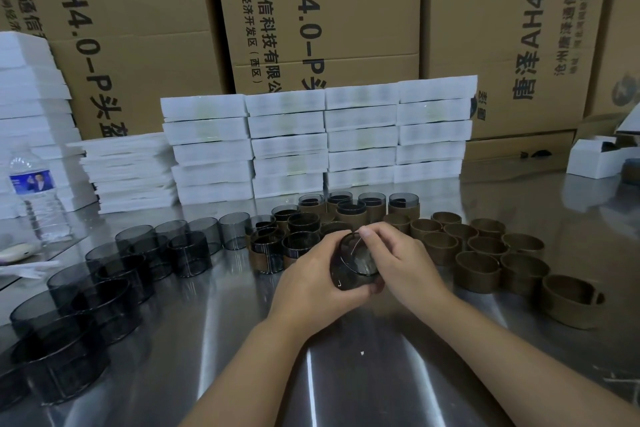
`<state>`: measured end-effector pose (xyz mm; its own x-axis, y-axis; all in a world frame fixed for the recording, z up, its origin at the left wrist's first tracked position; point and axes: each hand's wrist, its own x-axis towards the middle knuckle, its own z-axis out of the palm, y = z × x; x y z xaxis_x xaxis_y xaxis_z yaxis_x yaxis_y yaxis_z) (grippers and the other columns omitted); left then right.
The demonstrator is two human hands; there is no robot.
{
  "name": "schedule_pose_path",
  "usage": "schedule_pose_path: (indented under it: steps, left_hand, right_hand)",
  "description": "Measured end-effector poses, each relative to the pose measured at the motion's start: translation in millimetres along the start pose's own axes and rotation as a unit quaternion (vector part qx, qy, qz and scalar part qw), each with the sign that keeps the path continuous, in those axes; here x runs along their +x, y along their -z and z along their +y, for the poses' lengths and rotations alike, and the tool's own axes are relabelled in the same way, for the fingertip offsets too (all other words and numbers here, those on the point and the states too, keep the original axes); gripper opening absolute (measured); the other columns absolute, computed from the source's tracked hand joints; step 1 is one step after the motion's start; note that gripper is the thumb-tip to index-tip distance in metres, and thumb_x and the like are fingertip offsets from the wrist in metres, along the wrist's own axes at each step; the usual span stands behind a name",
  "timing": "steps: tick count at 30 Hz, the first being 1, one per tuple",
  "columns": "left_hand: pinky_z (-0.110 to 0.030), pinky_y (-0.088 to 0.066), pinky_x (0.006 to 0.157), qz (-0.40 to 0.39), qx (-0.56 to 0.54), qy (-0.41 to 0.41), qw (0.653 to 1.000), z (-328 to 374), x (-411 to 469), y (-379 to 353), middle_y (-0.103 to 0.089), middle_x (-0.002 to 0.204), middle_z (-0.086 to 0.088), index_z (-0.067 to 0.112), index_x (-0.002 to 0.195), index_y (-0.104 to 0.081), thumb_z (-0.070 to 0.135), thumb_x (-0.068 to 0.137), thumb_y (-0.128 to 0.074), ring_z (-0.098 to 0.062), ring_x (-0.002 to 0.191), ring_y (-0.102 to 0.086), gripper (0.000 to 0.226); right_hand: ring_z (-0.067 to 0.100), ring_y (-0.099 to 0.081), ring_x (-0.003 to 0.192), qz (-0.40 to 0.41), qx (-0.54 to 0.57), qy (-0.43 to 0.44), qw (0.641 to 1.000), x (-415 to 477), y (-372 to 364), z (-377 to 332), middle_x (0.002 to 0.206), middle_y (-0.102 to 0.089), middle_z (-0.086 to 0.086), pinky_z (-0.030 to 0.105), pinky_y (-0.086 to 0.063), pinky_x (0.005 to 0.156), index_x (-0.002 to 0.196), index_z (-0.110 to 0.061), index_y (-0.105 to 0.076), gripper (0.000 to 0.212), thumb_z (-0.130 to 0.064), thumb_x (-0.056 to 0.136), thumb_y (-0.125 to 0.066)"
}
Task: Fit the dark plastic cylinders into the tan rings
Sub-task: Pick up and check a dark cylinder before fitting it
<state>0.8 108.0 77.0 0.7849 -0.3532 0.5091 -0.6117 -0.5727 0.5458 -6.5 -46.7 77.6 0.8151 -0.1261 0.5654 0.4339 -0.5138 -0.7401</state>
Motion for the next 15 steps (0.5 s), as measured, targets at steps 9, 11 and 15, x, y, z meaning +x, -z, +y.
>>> schedule_pose_path:
  steps: [9,11,15]
  left_hand:
    - [-0.013,-0.044,0.065,-0.012,-0.017,0.026,0.999,-2.2,1.3,-2.7,-0.064,0.086,0.031,0.062,0.098,-0.033,0.074,0.049,-0.063,0.012,0.081,-0.06,0.059]
    - [-0.021,-0.052,0.072,-0.008,-0.047,0.03,0.998,-3.0,1.7,-4.0,-0.065,0.089,0.03,0.056,0.103,-0.038,0.069,0.05,-0.065,0.01,0.082,-0.062,0.061]
    - [-0.025,-0.054,0.081,0.005,-0.127,0.039,0.991,-6.7,2.6,-6.8,-0.067,0.097,0.029,0.048,0.109,-0.045,0.061,0.055,-0.073,0.007,0.086,-0.065,0.063]
  right_hand:
    - [0.006,-0.062,0.067,0.019,-0.02,0.0,1.0,1.0,0.4,0.1,0.071,-0.068,-0.005,0.04,-0.054,0.065,0.082,-0.031,-0.066,0.03,-0.049,0.093,-0.044]
    - [0.007,-0.063,0.065,0.009,-0.014,-0.002,1.0,-1.0,0.8,-1.9,0.074,-0.068,-0.007,0.04,-0.054,0.061,0.088,-0.031,-0.065,0.034,-0.053,0.092,-0.04]
    - [-0.005,-0.062,0.066,-0.006,0.025,0.003,1.0,-3.5,1.8,-5.4,0.079,-0.065,-0.03,0.021,-0.045,0.056,0.097,-0.044,-0.055,0.018,-0.052,0.095,-0.04]
